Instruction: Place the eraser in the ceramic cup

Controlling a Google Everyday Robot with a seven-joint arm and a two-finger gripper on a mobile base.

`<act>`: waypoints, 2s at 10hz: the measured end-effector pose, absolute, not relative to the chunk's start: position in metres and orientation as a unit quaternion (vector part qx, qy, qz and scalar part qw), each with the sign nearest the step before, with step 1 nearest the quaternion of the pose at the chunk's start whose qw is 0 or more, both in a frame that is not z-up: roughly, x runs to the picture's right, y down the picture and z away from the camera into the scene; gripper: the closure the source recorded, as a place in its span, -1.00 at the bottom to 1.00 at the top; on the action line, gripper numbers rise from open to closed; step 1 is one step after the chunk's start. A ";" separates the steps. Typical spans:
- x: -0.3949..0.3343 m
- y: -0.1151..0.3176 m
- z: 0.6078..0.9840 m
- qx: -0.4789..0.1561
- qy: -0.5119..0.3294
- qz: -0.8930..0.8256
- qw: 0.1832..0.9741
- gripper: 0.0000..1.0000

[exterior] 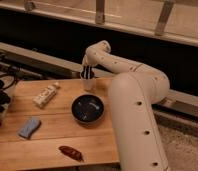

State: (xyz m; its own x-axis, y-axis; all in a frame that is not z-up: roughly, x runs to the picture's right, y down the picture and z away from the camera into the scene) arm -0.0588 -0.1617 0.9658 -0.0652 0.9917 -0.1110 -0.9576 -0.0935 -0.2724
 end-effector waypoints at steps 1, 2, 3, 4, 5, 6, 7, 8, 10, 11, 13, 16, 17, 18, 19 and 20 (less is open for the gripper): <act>-0.058 -0.162 0.965 -0.132 -0.064 0.729 0.669 0.89; -0.058 -0.165 0.960 -0.127 -0.072 0.732 0.665 0.66; -0.059 -0.171 0.954 -0.120 -0.079 0.734 0.664 0.47; -0.059 -0.174 0.950 -0.116 -0.084 0.735 0.663 0.35; -0.058 -0.178 0.945 -0.107 -0.092 0.737 0.661 0.27; -0.056 -0.181 0.943 -0.102 -0.096 0.738 0.660 0.30; -0.055 -0.183 0.941 -0.097 -0.101 0.738 0.661 0.47; -0.056 -0.185 0.939 -0.093 -0.106 0.738 0.661 0.66; -0.058 -0.186 0.937 -0.087 -0.112 0.738 0.660 0.98; -0.058 -0.186 0.937 -0.086 -0.113 0.739 0.658 1.00; -0.057 -0.189 0.934 -0.082 -0.119 0.742 0.655 0.70; -0.056 -0.194 0.929 -0.077 -0.127 0.744 0.652 0.15; -0.055 -0.196 0.926 -0.075 -0.130 0.745 0.650 -0.07; -0.054 -0.197 0.924 -0.074 -0.133 0.746 0.648 -0.27; -0.053 -0.198 0.922 -0.072 -0.136 0.748 0.646 -0.46; -0.052 -0.200 0.920 -0.070 -0.140 0.748 0.645 -0.59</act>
State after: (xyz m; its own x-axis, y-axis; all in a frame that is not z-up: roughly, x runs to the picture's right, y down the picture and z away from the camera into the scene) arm -0.0520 -0.1995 0.9195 -0.1587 0.9844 0.0760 -0.9454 -0.1294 -0.2991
